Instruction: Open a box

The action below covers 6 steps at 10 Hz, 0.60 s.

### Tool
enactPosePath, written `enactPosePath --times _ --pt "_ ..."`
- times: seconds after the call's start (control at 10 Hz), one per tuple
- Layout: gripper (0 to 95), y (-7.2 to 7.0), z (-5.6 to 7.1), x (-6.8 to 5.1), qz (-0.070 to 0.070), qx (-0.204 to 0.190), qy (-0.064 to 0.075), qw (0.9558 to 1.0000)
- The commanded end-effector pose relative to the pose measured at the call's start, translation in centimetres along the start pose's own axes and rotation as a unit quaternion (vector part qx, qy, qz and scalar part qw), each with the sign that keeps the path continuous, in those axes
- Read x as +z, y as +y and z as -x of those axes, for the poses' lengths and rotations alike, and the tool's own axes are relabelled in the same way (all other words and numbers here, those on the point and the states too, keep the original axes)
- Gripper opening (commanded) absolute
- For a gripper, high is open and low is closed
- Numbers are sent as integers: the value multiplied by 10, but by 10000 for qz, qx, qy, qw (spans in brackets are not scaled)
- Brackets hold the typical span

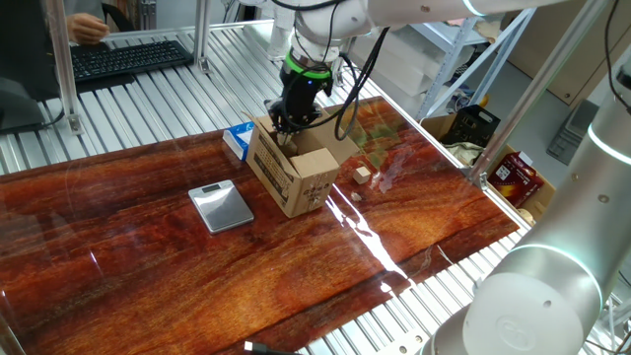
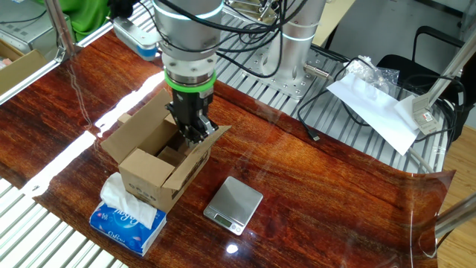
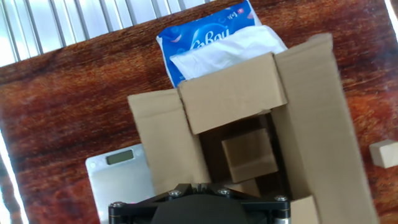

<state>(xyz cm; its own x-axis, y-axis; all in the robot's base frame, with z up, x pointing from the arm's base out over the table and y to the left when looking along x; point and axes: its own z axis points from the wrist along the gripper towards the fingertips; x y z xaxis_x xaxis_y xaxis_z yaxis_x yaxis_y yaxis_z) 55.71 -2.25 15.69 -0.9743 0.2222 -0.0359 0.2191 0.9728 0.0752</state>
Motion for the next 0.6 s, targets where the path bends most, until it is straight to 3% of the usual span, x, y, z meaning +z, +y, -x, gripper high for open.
enactPosePath --times 0.1,0.6 --pt "0 -8 1 4 37 -100 -6 9999" --pt "0 -14 4 16 45 -213 -69 9997"
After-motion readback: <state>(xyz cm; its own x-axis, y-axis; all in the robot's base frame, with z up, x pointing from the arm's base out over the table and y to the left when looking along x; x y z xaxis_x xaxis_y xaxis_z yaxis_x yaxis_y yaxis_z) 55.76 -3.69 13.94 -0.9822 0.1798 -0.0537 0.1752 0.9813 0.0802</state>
